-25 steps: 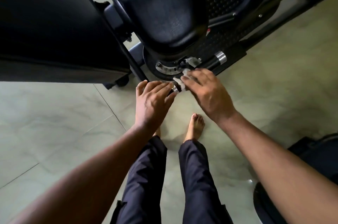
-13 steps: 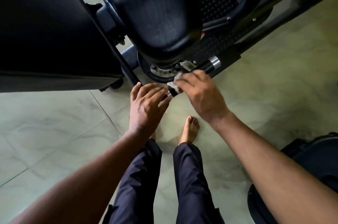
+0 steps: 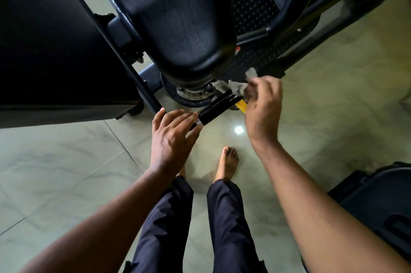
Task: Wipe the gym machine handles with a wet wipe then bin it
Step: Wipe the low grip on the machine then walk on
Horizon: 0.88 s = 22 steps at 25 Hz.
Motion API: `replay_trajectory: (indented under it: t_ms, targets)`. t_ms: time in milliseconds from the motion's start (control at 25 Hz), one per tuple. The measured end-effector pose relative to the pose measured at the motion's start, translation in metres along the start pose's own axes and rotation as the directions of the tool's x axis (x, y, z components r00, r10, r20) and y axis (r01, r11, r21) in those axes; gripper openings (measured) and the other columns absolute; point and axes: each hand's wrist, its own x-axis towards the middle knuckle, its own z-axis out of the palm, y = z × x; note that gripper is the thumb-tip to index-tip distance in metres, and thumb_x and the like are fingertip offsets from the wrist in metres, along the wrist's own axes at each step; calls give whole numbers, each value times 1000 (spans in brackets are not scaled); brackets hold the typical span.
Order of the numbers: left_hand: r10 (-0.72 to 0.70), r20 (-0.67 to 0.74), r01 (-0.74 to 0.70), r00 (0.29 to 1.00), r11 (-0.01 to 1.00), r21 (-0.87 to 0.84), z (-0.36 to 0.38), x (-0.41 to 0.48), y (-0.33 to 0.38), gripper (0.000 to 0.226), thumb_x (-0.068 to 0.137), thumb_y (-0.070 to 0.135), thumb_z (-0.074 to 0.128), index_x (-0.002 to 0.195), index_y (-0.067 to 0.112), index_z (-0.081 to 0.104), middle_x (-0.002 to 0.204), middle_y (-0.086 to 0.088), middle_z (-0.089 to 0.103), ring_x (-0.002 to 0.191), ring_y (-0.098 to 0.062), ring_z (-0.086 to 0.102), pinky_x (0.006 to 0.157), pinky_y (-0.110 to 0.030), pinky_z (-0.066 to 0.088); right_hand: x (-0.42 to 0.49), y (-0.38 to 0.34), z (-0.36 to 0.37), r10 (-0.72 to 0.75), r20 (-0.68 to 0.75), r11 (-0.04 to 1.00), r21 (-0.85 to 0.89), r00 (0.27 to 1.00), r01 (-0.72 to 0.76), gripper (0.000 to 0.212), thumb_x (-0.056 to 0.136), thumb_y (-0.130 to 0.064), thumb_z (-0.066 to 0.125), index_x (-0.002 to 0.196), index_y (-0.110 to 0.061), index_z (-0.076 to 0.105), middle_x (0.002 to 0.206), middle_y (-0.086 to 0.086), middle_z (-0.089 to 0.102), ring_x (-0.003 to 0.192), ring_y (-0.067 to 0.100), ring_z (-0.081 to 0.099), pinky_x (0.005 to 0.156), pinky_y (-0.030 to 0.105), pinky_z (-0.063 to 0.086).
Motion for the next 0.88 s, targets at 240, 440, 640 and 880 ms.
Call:
replay_trajectory:
  t_ms: [240, 440, 640, 880]
  targets:
    - [7, 3, -7, 1000, 1000, -19, -1, 0, -1, 25, 93, 32, 64, 110, 17, 73, 111, 2, 72, 112, -21, 61, 109, -51, 32, -21, -48, 22, 882, 149, 254, 649, 448, -717, 12, 96, -12, 59, 99, -23, 62, 97, -4, 69, 88, 13, 68, 82, 31, 58]
    - [16, 3, -16, 1000, 999, -30, -4, 1, -1, 24, 92, 33, 64, 108, 18, 74, 111, 3, 72, 110, -22, 62, 108, -53, 33, -26, -48, 23, 885, 222, 133, 722, 410, -679, 16, 93, 3, 58, 94, -12, 63, 86, -2, 66, 78, 10, 65, 68, 14, 52]
    - [30, 2, -30, 1000, 999, -26, -4, 0, -1, 25, 93, 33, 63, 111, 18, 73, 113, 3, 72, 110, -21, 62, 110, -51, 32, -37, -56, 26, 848, 239, 241, 621, 473, -746, 15, 95, 0, 55, 99, -13, 62, 95, -6, 63, 88, 7, 63, 74, 13, 51]
    - [20, -11, -20, 1000, 1000, -23, -2, -2, -2, 25, 94, 34, 63, 111, 20, 73, 113, 4, 72, 110, -19, 62, 109, -50, 33, -67, -69, 22, 713, 274, 554, 344, 646, -758, 10, 96, -11, 58, 105, -9, 61, 103, 0, 64, 87, 12, 60, 63, -2, 38]
